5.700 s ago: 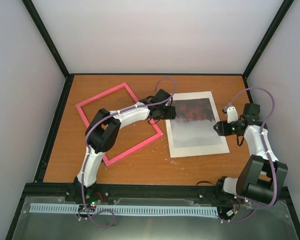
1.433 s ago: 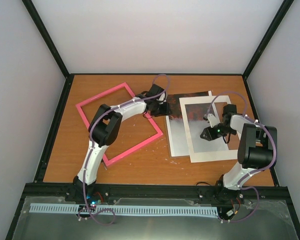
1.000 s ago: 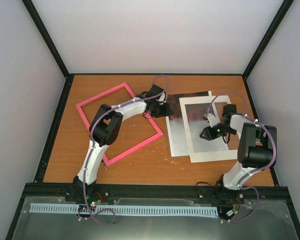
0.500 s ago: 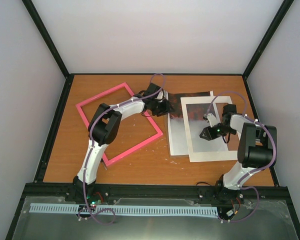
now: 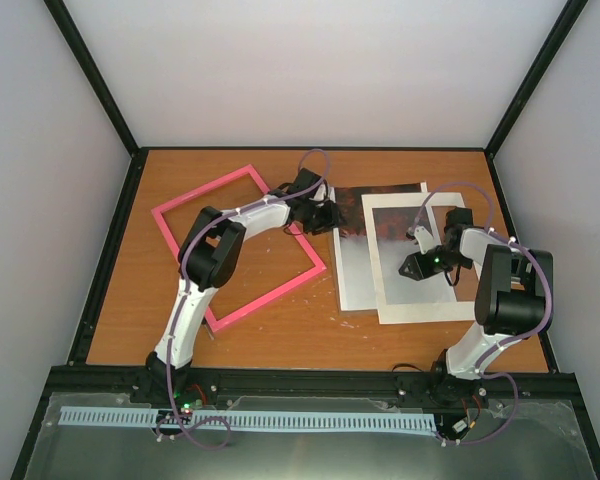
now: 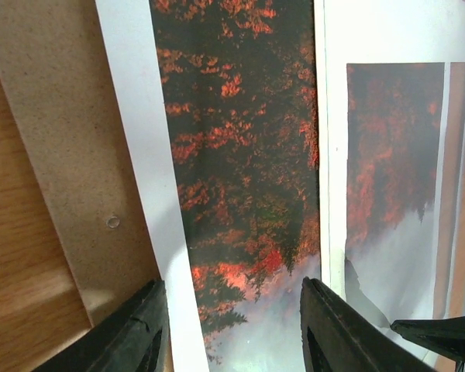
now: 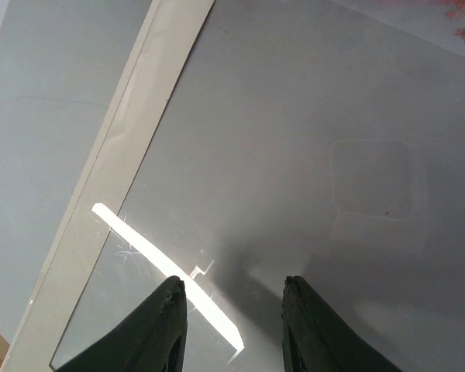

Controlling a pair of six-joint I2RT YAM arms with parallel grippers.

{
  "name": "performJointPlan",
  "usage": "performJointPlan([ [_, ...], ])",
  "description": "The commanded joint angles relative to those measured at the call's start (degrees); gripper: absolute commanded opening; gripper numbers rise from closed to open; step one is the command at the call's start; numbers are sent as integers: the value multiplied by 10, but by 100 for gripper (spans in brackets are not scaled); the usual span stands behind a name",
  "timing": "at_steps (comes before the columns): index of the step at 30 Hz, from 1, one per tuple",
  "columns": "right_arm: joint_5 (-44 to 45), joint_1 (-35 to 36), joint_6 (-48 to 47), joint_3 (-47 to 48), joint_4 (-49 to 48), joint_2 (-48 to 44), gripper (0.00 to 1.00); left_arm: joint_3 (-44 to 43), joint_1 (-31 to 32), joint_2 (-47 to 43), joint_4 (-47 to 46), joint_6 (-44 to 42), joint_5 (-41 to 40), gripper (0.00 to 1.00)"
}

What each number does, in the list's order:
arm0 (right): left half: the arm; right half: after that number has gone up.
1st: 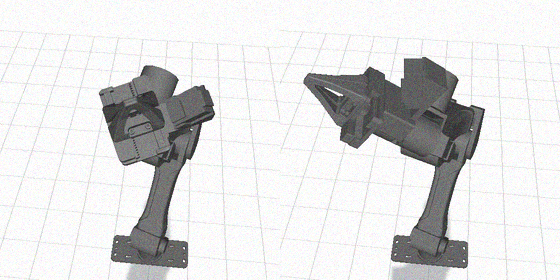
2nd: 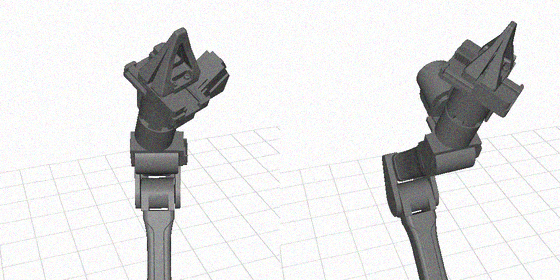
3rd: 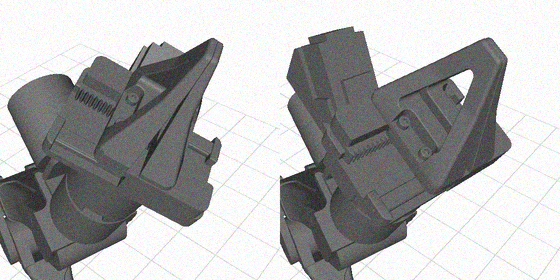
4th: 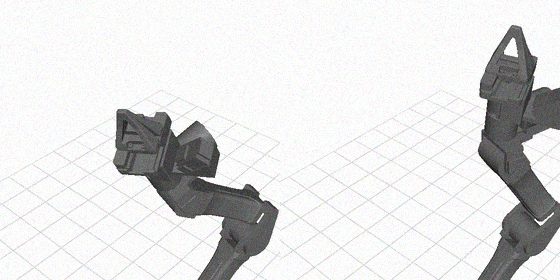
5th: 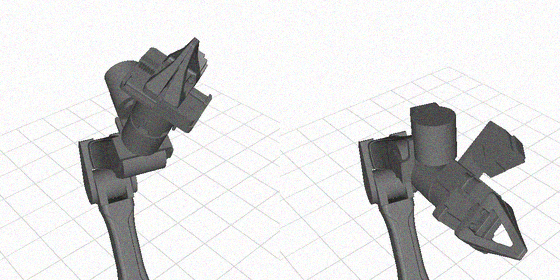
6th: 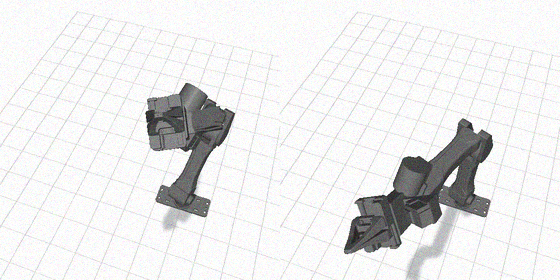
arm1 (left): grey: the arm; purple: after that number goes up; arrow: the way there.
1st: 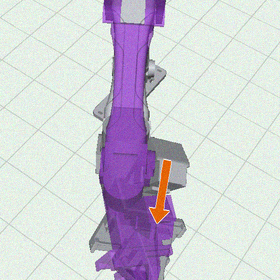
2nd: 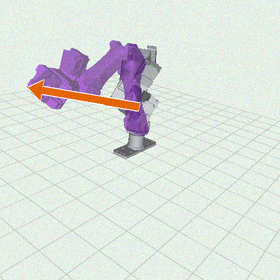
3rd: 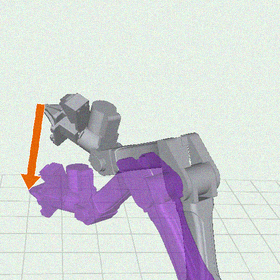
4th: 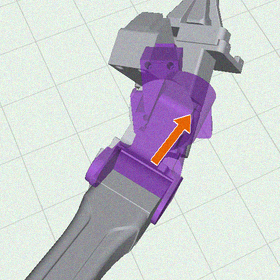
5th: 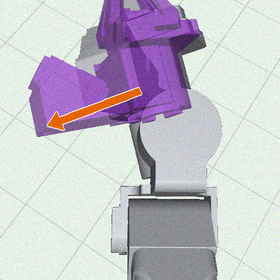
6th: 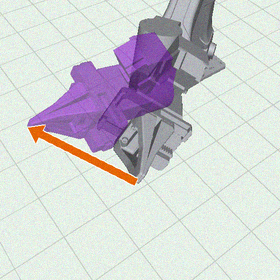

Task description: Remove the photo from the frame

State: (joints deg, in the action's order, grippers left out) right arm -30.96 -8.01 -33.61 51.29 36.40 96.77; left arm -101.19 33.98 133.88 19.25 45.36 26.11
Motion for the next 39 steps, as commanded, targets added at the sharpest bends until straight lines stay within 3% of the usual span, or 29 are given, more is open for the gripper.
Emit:
performJointPlan([
  [1,37,2,3,-10,13,27,36,-10,-5,20,-22,-5,12,47],
  [8,39,2,3,-10,13,29,36,-31,-10,36,-36,-6,26,45],
  [12,39,2,2,-10,13,30,36,-17,-12,33,-69,0,46,35],
  [24,41,2,4,-10,13,34,36,47,-13,7,-96,8,51,22],
  [29,41,3,4,-8,13,35,36,81,-13,-7,-148,-7,76,14],
  [34,42,2,5,-8,13,36,36,122,-13,-23,-222,-4,125,14],
  [39,42,2,5,-8,13,37,36,102,-13,-12,-211,-3,127,17],
])
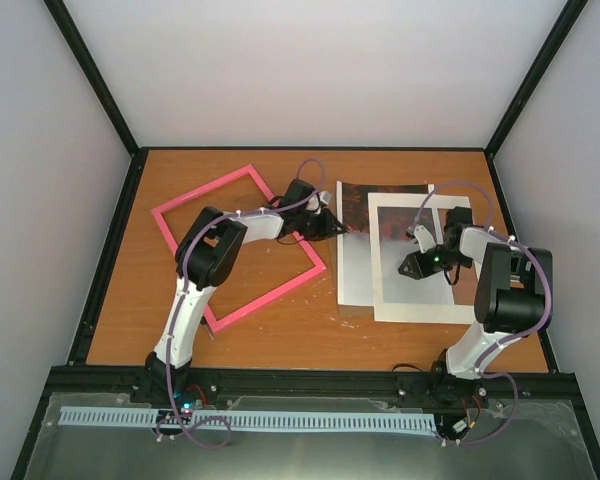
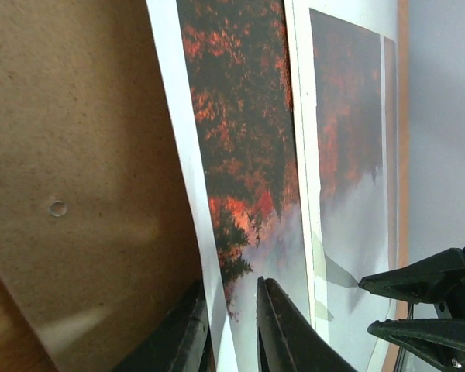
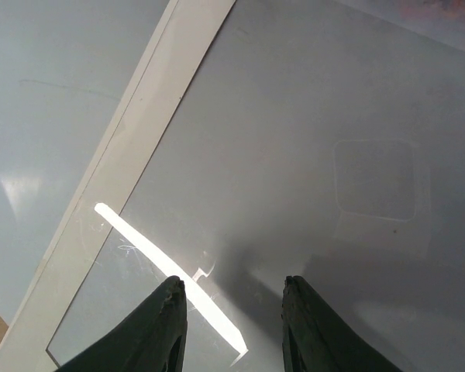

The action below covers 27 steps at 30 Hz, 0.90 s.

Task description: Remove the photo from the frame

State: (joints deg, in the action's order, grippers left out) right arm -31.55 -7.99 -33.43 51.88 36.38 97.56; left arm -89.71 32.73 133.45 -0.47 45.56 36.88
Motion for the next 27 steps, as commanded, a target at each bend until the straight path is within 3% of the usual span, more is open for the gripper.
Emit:
performJointPlan([
  [1,47,2,3,-14,13,29,36,-14,0,-7,-16,-4,19,16],
  [18,50,2,5,-13,13,32,36,-51,4,20,-17,17,40,21],
  [27,50,2,5,-16,11,28,37,-60,8,21,11,13,15,5],
])
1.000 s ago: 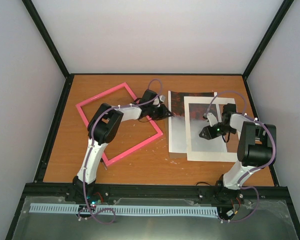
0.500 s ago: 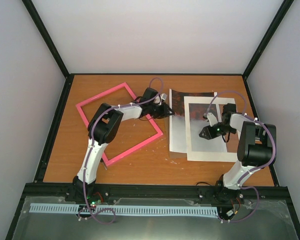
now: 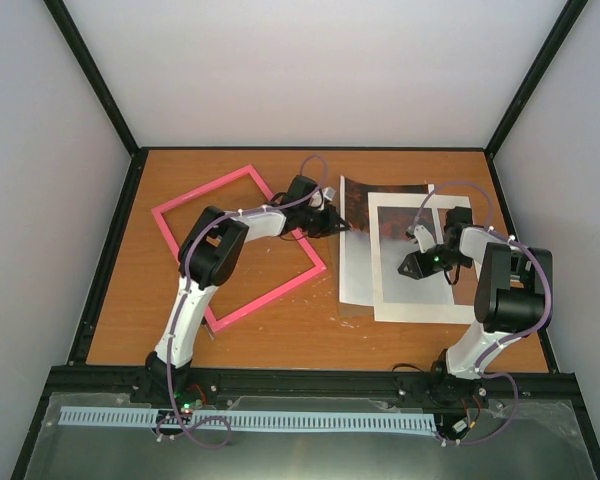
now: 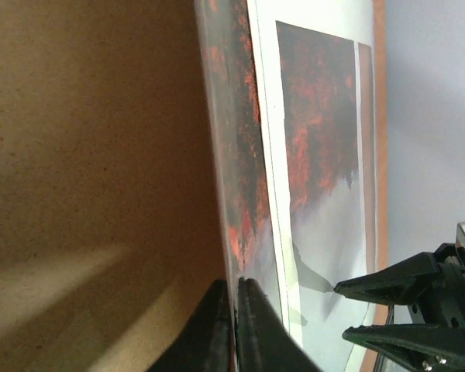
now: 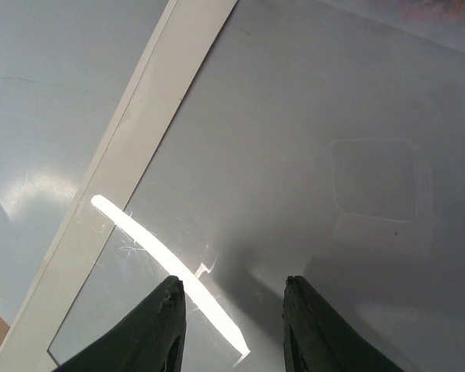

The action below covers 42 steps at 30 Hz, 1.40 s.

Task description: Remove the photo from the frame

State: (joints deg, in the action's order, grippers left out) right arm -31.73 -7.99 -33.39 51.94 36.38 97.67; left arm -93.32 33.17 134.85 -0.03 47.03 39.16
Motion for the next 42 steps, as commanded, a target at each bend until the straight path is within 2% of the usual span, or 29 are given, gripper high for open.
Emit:
performJointPlan([
  [1,53,2,5,-17,11,26,37,-23,3,6,9,-2,-9,2],
  [5,57,2,6,-16,9,21,37,-22,2,-3,27,-9,-22,1],
  [10,50,-26,3,13,36,-4,47,-4,-2,-57,64,-40,-52,1],
  [13,39,-45,-2,36,66,-34,50,22,-8,-106,81,-53,-68,1],
  [20,13,-57,18,40,84,-105,51,77,-11,-224,159,-87,-121,1],
  [27,8,-58,43,31,83,-134,52,116,-11,-329,228,-115,-167,1],
  [32,1,-58,70,39,97,-201,52,144,-11,-425,265,-133,-227,1],
  [37,-15,-58,109,31,81,-268,54,131,-11,-501,317,-163,-287,1],
  [42,-47,-57,147,-13,33,-311,56,105,-11,-548,343,-193,-306,1],
])
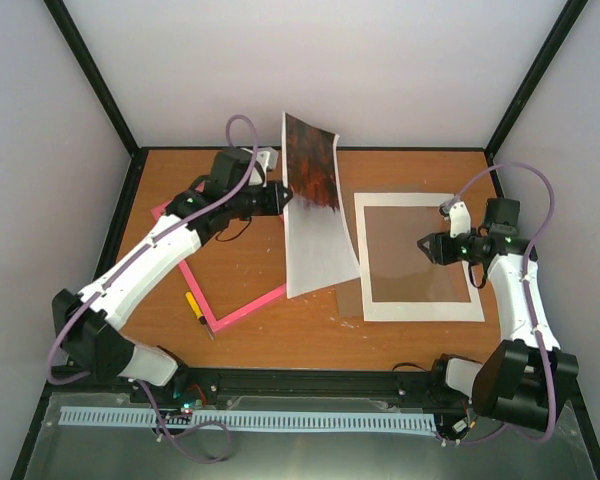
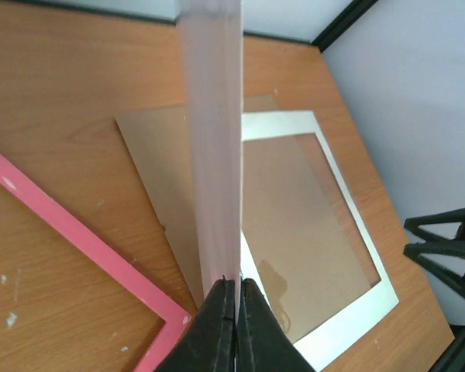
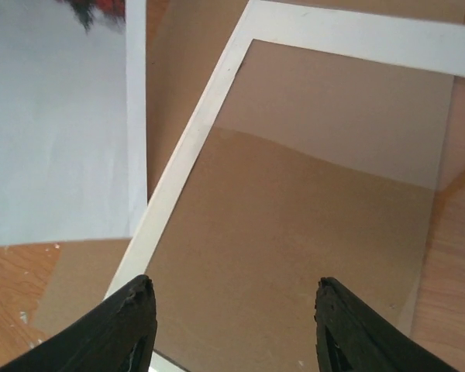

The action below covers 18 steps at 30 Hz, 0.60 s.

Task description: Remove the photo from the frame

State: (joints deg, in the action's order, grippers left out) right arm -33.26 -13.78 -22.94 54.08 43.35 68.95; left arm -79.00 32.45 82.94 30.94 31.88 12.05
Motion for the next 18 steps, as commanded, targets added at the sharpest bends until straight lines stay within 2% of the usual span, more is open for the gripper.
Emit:
performJointPlan([
  [1,-33,0,46,-39,-42,-28,57,-44,-4,-32,32,-44,-33,1],
  [5,-27,-1,50,-43,-55,-29,58,-60,-3,-14,0,-49,11,1],
  [10,-77,0,43,-38,-45,-30,58,-112,25,76,-88,-36,84,1],
  [18,-289,0,-54,-34,24,-102,58,-402,76,271,-108,-18,185,1],
])
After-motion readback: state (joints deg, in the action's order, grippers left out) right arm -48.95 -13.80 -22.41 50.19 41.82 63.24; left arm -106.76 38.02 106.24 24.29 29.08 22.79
